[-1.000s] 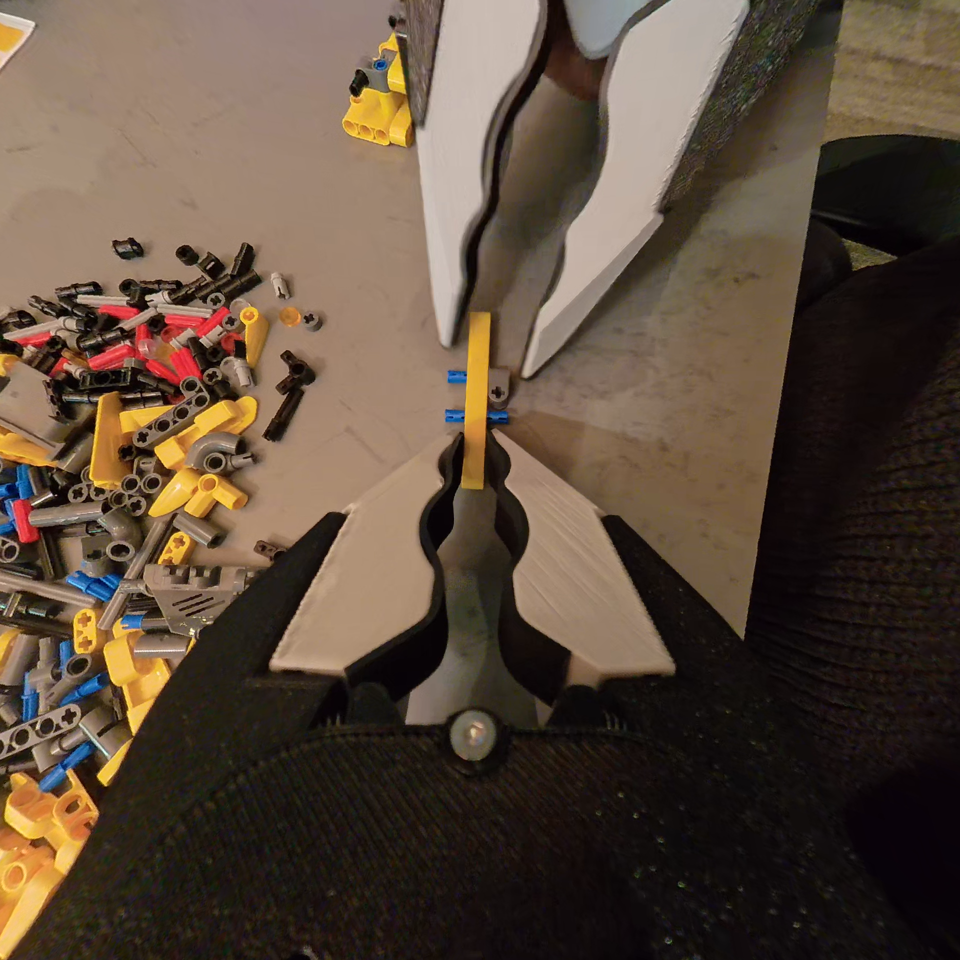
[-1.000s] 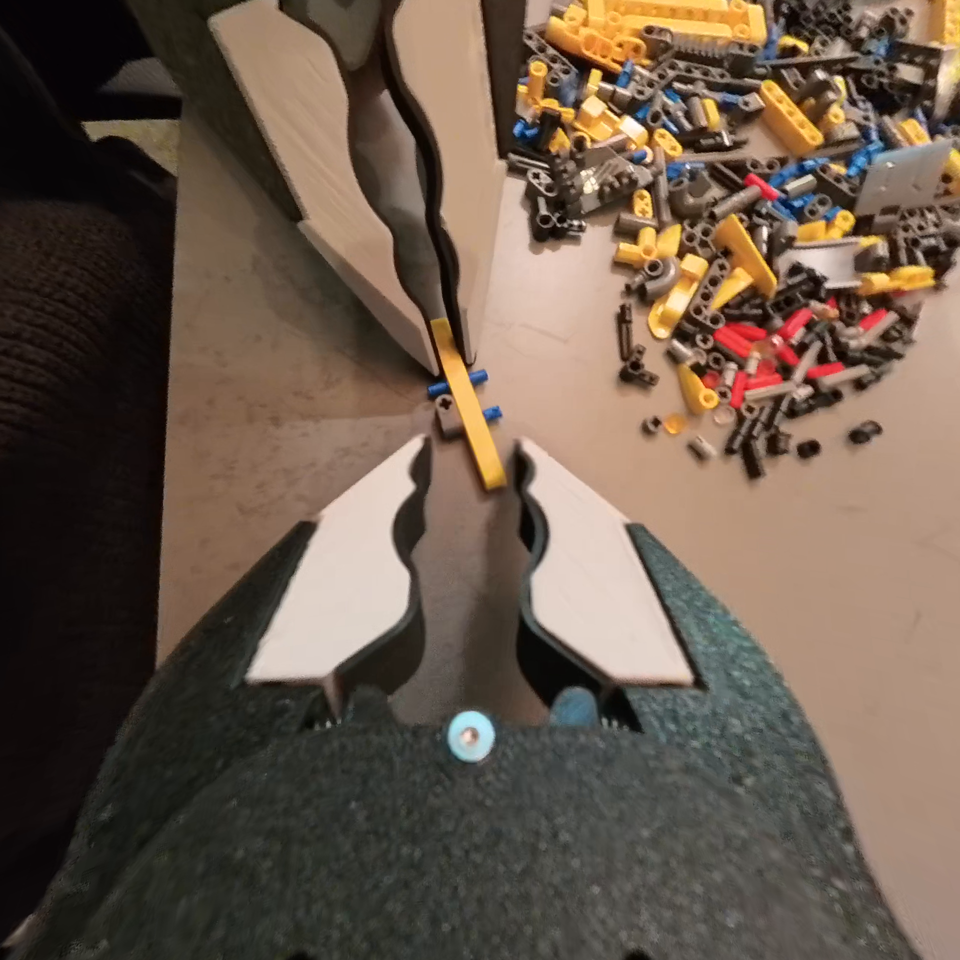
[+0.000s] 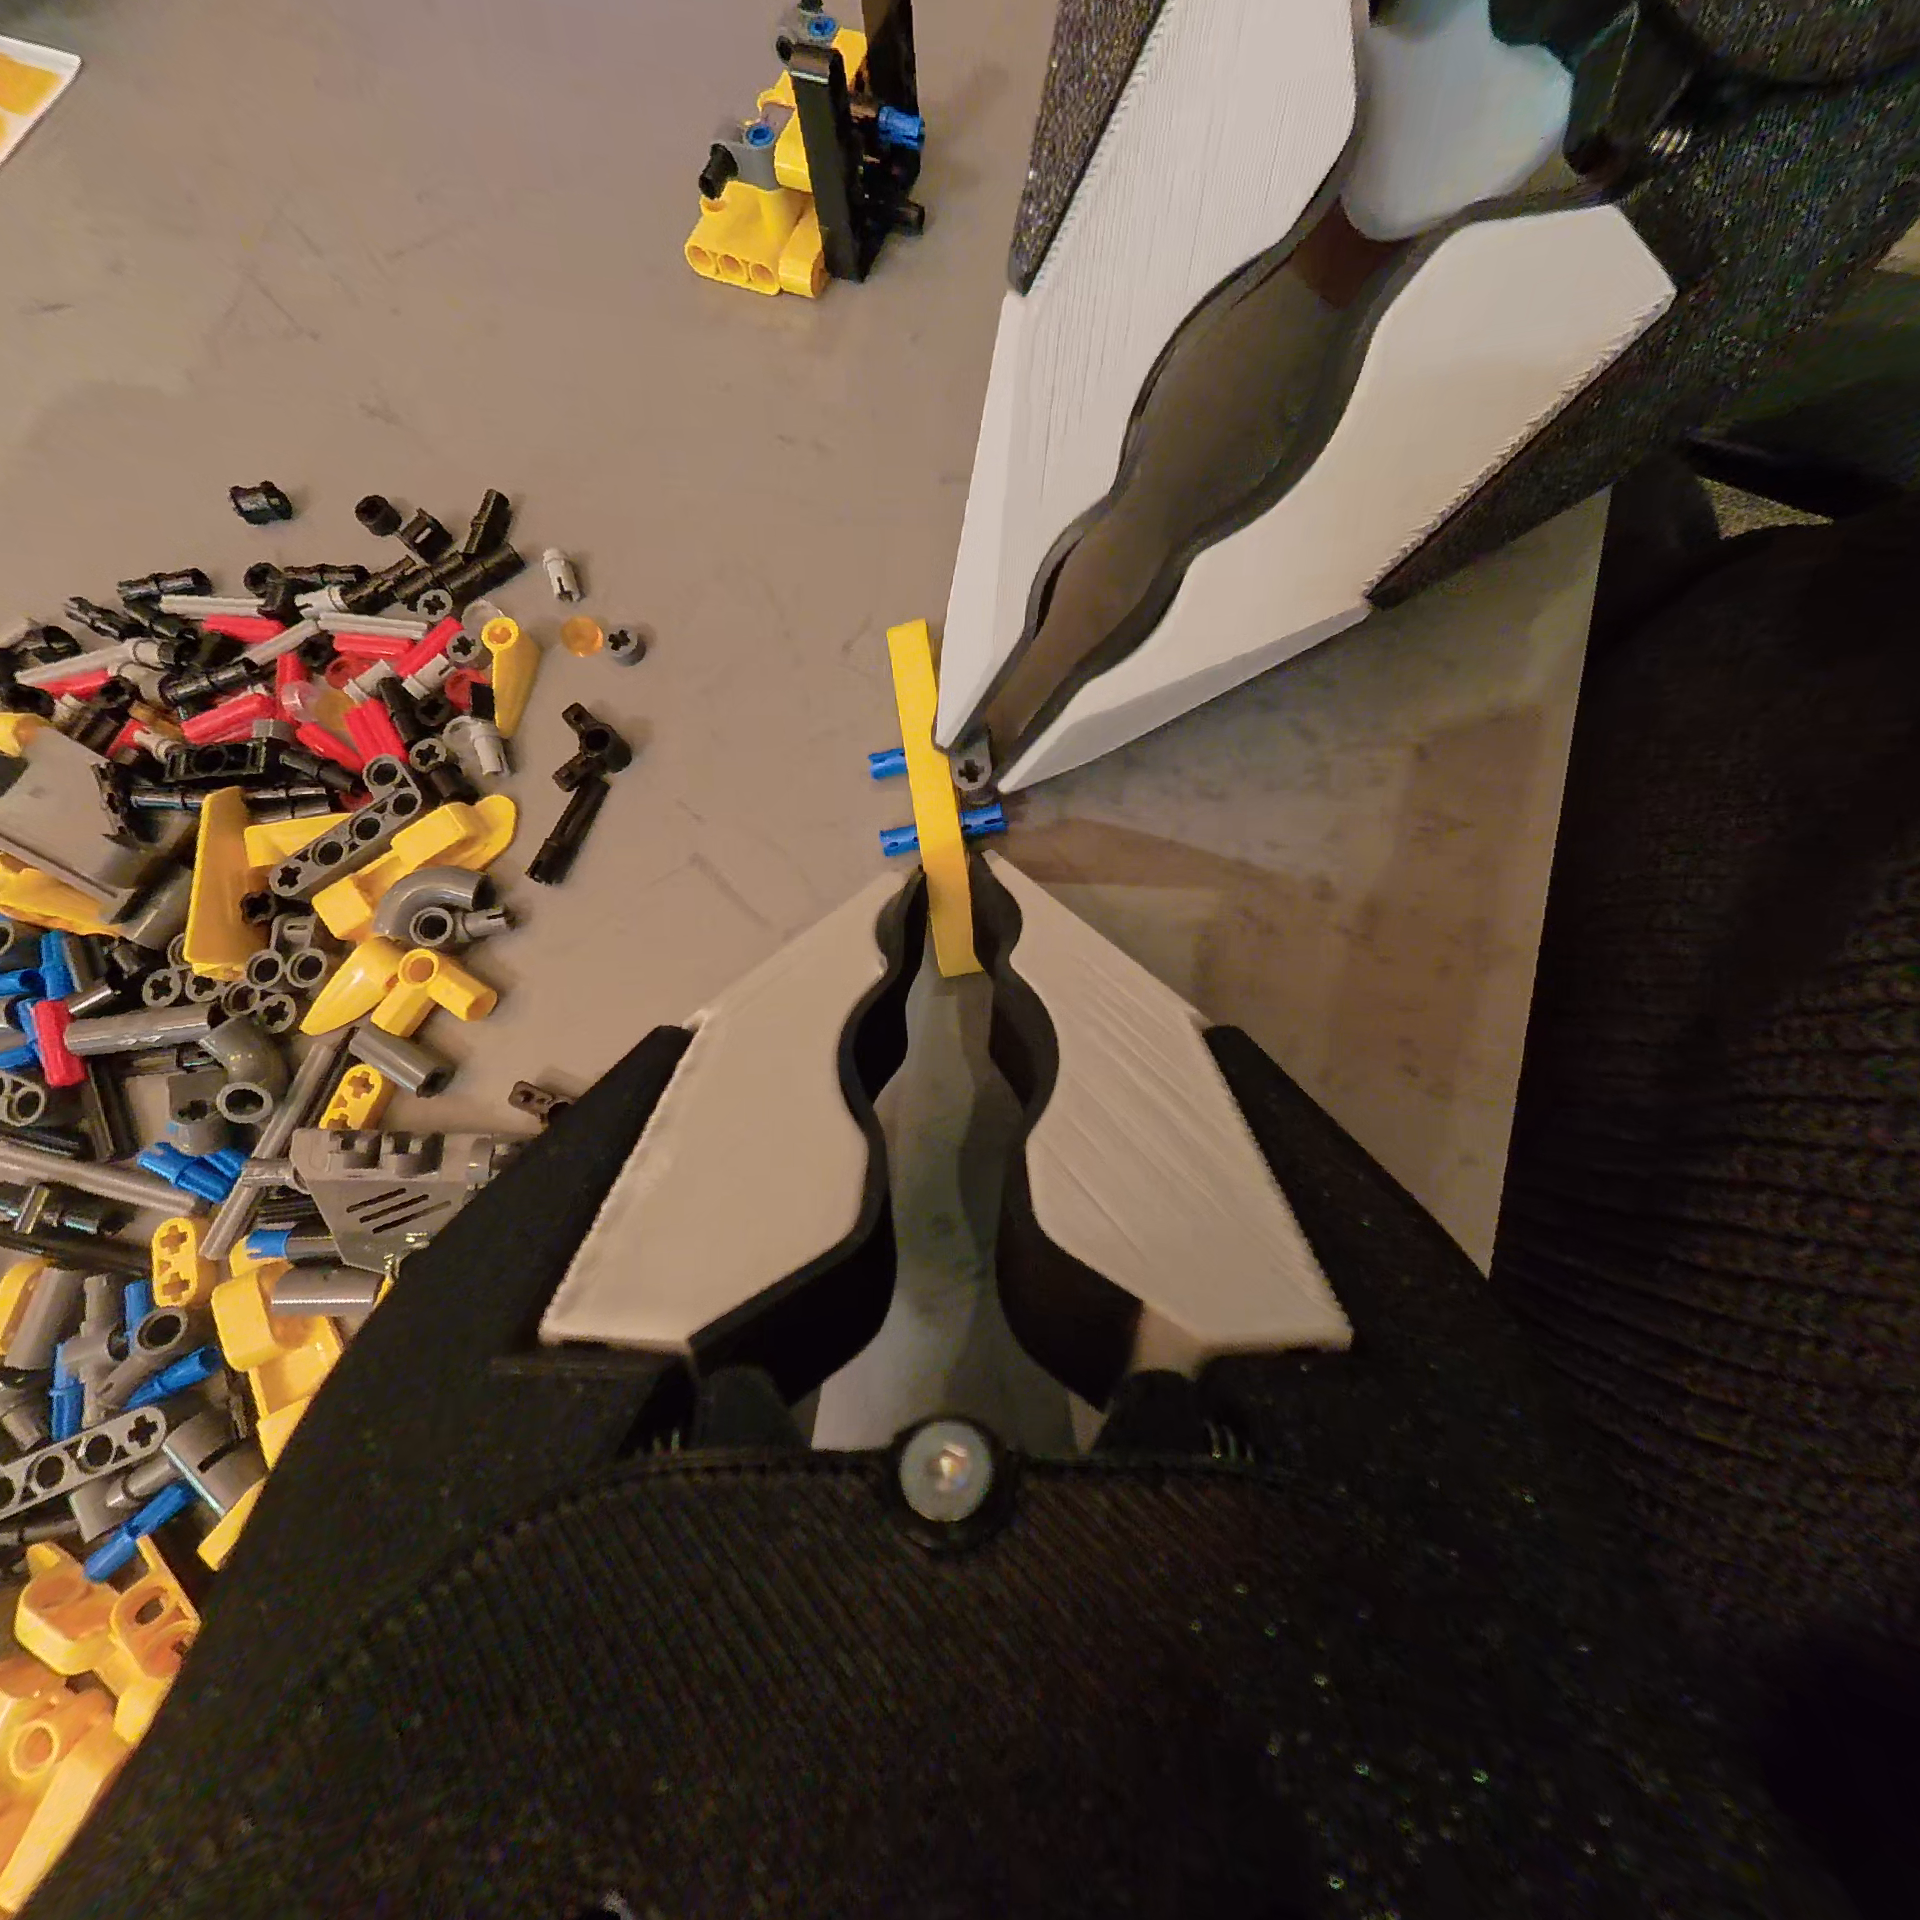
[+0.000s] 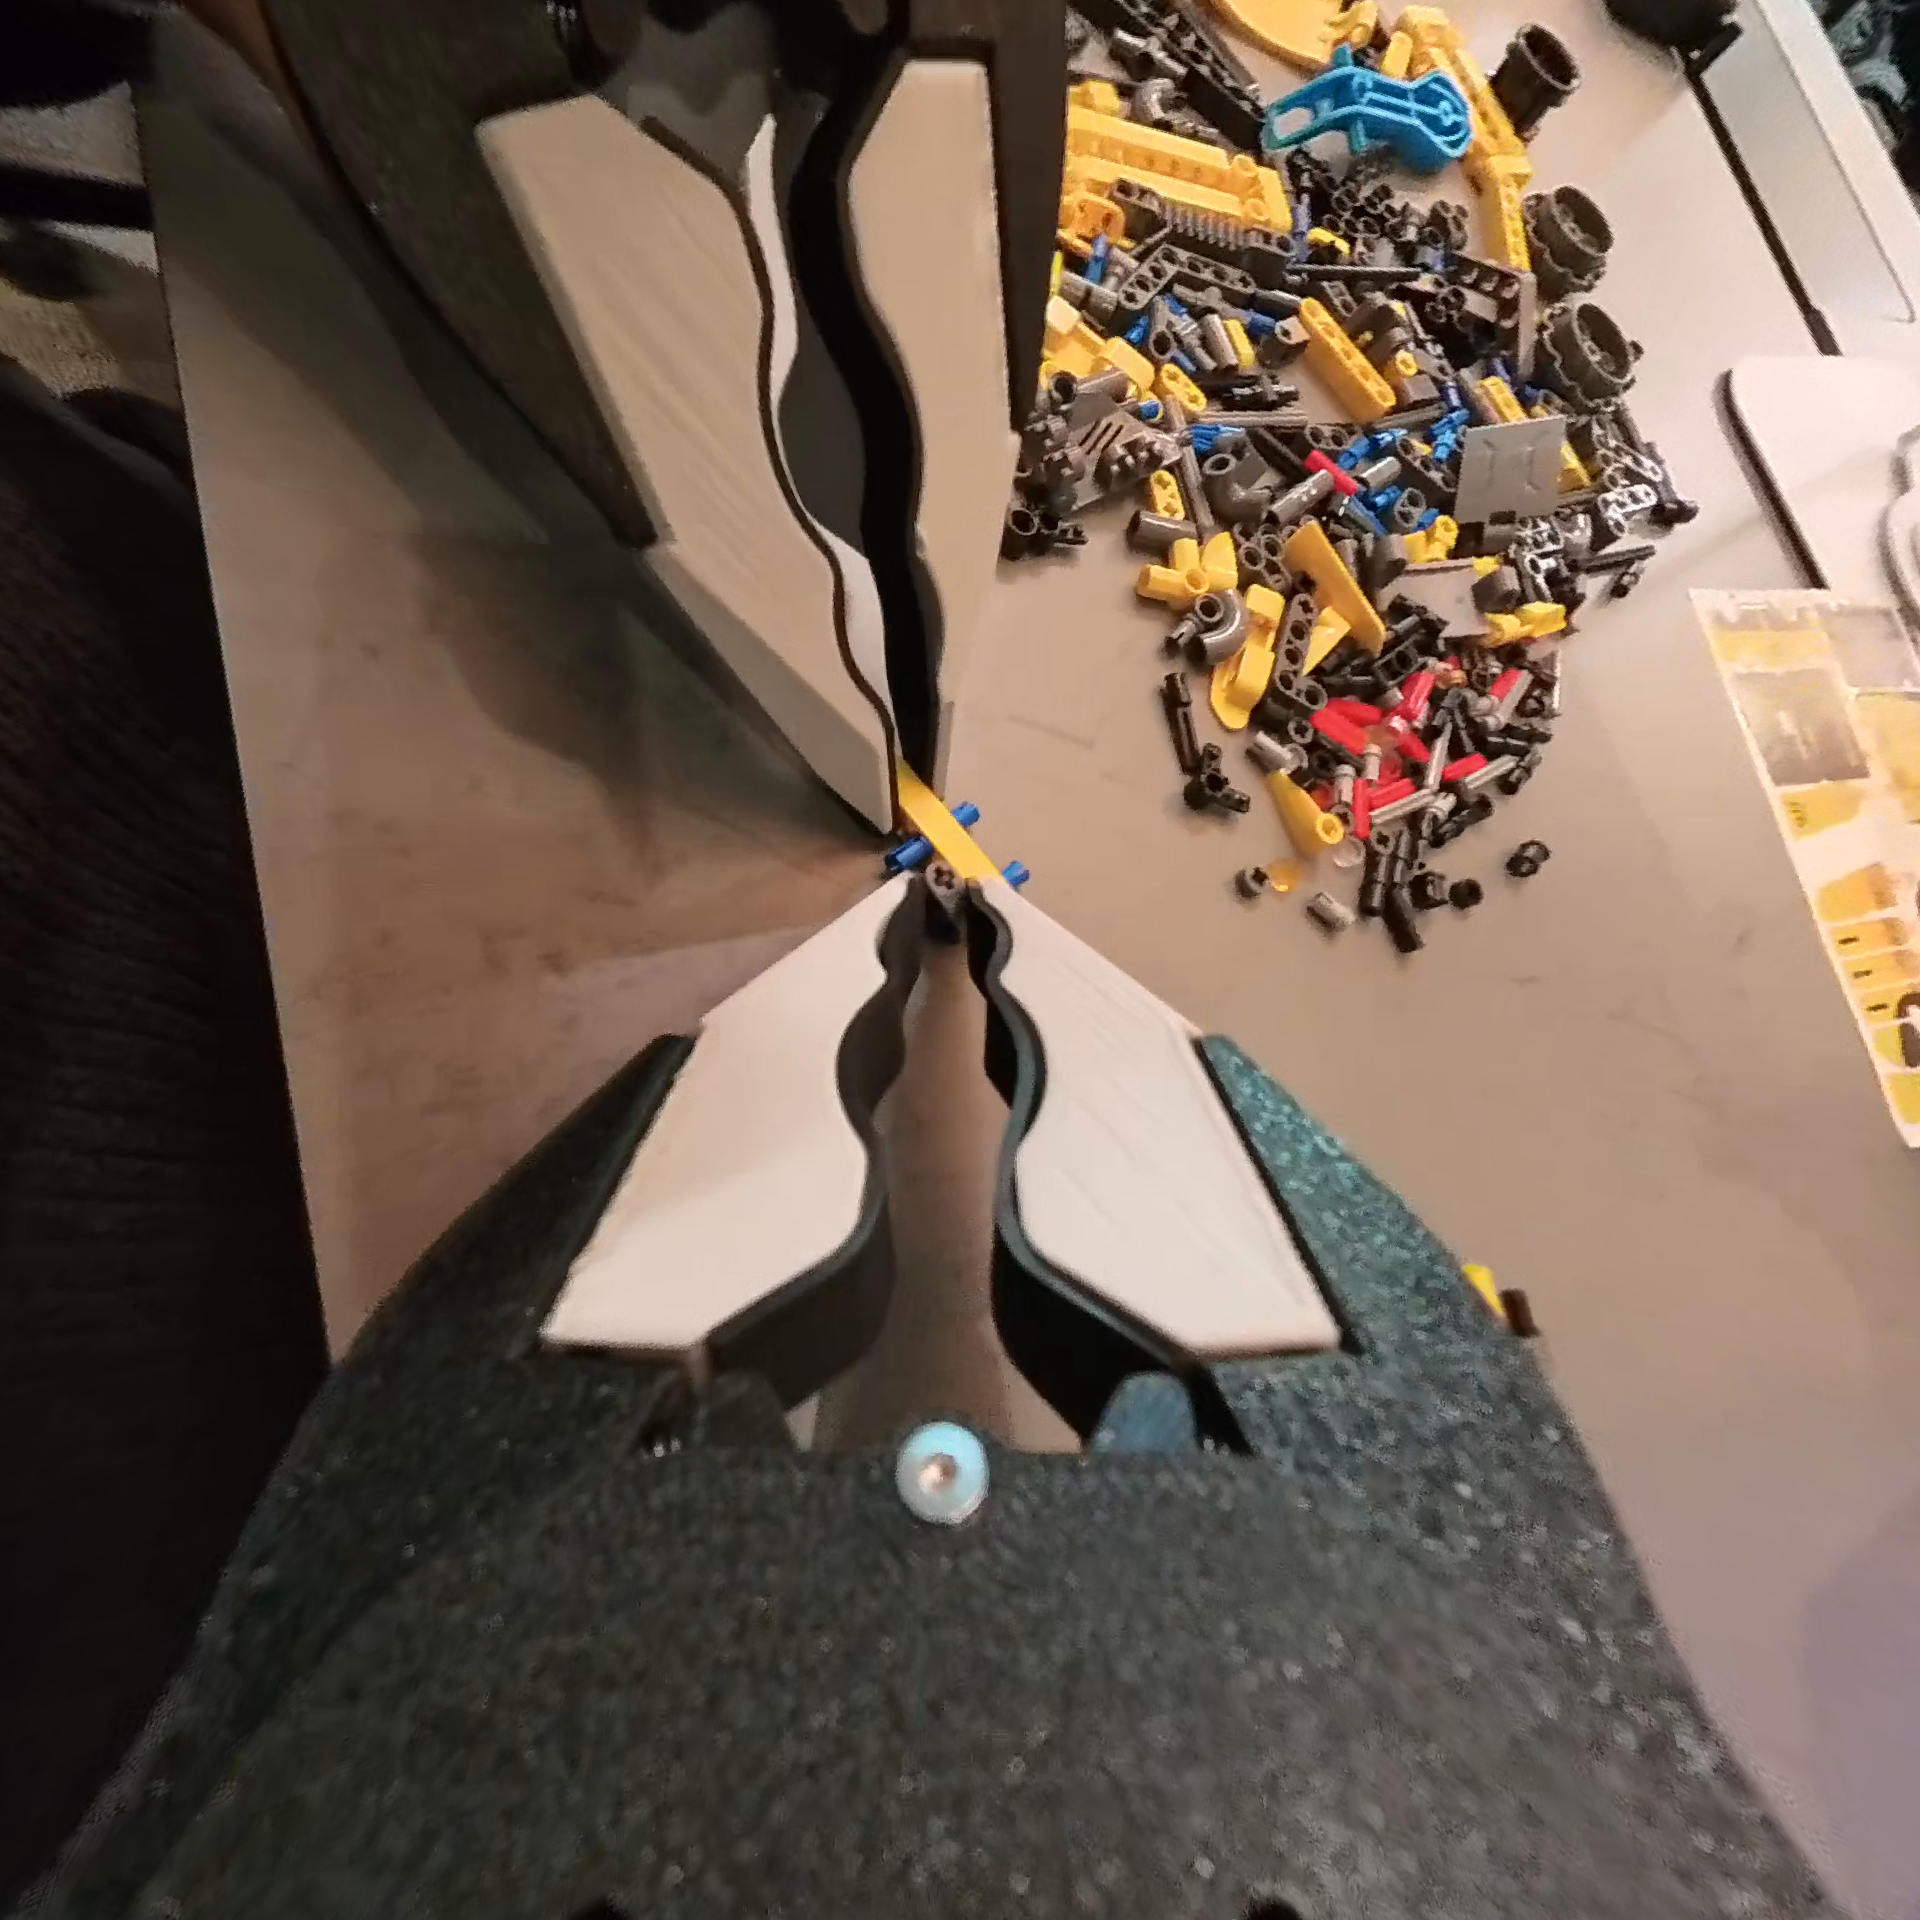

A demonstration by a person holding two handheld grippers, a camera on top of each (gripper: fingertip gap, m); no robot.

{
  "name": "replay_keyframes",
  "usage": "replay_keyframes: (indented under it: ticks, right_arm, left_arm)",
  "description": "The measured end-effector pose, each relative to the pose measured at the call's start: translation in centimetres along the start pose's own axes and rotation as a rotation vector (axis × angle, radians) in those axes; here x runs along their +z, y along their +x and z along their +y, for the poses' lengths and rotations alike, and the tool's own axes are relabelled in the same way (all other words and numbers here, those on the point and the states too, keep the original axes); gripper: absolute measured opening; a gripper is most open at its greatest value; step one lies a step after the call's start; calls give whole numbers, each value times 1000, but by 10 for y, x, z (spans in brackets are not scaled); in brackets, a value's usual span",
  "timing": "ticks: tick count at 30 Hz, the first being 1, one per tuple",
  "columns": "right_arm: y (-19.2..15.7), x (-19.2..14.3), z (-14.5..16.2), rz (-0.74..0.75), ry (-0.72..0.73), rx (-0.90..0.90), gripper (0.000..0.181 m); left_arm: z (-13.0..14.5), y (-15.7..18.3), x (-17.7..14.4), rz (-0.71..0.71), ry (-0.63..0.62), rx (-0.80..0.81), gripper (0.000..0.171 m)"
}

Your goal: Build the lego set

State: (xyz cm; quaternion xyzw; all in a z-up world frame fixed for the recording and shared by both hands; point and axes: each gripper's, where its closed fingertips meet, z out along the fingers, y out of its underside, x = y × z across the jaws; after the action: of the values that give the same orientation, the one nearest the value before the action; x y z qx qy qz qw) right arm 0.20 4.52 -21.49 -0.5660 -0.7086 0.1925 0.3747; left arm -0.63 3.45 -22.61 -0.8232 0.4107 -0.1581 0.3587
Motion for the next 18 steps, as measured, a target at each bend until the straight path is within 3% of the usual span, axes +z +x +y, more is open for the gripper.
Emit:
replay_keyframes:
  ticks: [8, 11, 13, 15, 18]
  right_arm:
    - [7, -4, -5, 9, 51, 201, 0]
    - [28, -10, -4, 77, 88, 313, 0]
    - [28, -14, -6, 30, 124, 385, 0]
    - [21, -19, -14, 3, 165, 367, 0]
    - [10, -11, -5, 51, 52, 247, 13]
  left_arm:
    - [-1, -1, 0, -9, 4, 6, 7]
    - [1, 0, 0, -16, -3, 18, 6]
    - [0, 0, 1, -17, -3, 18, 6]
    - [0, 0, 0, -13, -3, 10, 6]
    - [0, -1, 1, -16, -3, 9, 6]
